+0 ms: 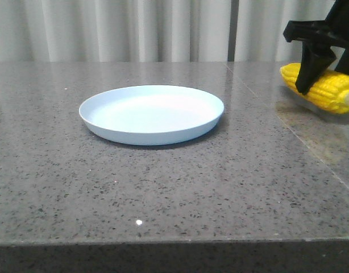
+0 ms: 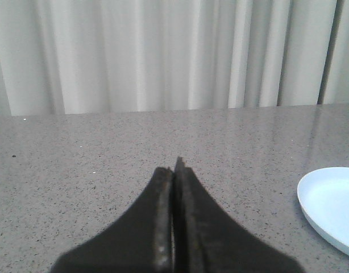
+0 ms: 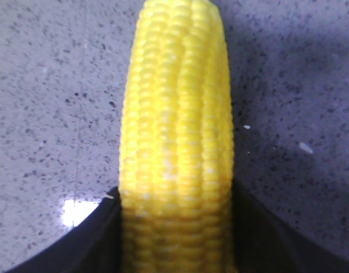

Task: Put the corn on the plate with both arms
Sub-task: 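Lift the corn with the right gripper and carry it over the plate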

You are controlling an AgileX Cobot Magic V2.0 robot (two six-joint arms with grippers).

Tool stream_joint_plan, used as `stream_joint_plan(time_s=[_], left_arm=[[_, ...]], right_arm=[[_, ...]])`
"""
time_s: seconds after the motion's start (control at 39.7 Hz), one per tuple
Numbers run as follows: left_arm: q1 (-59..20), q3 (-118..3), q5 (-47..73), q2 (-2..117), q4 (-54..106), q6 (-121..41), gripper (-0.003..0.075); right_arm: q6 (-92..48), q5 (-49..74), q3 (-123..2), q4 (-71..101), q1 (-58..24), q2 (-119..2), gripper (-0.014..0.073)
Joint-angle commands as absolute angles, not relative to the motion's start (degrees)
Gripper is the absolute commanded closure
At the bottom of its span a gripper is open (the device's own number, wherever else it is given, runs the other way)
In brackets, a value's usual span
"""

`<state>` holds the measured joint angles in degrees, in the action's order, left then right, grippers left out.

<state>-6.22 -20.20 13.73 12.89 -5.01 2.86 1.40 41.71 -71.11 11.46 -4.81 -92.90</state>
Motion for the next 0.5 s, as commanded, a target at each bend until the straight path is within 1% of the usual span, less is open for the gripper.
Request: stream_joint_plan(time_s=[0.0,0.08,0.2,0.48], left_arm=[[-6.69,-21.73,9.08,13.38,-5.14,2.86,0.0741],[-6.69,-21.73,9.08,13.38,-5.14,2.86,0.0741],[-6.69,-21.73,9.08,13.38,-5.14,2.86,0.0741],[-6.69,-21.69,9.08,13.38,-5.14,2.86,0.0741]], right_arm=[[1.32,39.11,-73.14,12.25,-4.83,-87.56,0.0410],[1.39,40.09,-74.27,12.30,-5.90,-85.75,0.0410],[3.02,44.78,-78.64,12.16,-10.13,-85.49,0.0412],[17.77,45.38,-85.17,3.12,-26.46,-90.13,0.0412]])
